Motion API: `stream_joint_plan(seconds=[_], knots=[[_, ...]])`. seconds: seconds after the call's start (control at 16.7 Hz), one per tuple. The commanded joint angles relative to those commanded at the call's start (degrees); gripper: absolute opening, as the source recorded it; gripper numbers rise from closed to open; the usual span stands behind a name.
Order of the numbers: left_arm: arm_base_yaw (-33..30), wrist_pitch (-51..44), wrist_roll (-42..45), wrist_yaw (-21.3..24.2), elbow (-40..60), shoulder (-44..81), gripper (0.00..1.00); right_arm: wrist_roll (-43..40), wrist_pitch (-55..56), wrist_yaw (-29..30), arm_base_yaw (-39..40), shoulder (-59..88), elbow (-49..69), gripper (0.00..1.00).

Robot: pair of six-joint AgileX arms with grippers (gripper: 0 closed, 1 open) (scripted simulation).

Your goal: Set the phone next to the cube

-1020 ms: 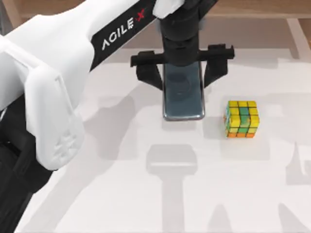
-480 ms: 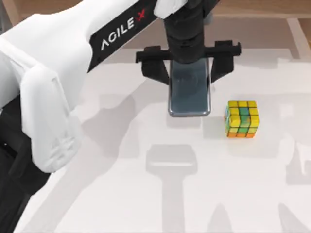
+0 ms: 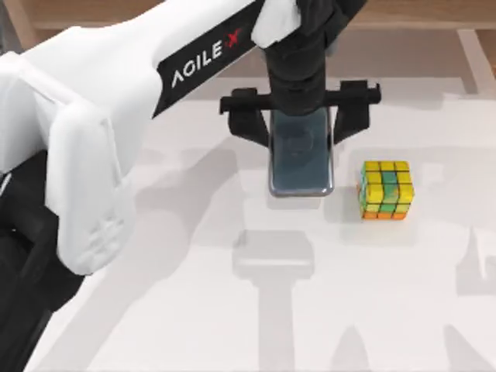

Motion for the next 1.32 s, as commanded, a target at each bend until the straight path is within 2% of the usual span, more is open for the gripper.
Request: stream_joint_plan(seconds=[0.48,0.84,1.32], knots=[[1.0,2.2,-1.1,-0.4,-6.5,6.3,0.00,0.0,0.0,0.0,0.0,0.0,0.0,1.00],[1.0,2.3,-1.1,-0.4,-6.7,6.5,0.00,0.0,0.0,0.0,0.0,0.0,0.0,1.00],[1.0,2.3,-1.1,-0.4,-6.7,6.5,0.60,0.0,0.0,0.0,0.0,0.0,0.0,1.00]])
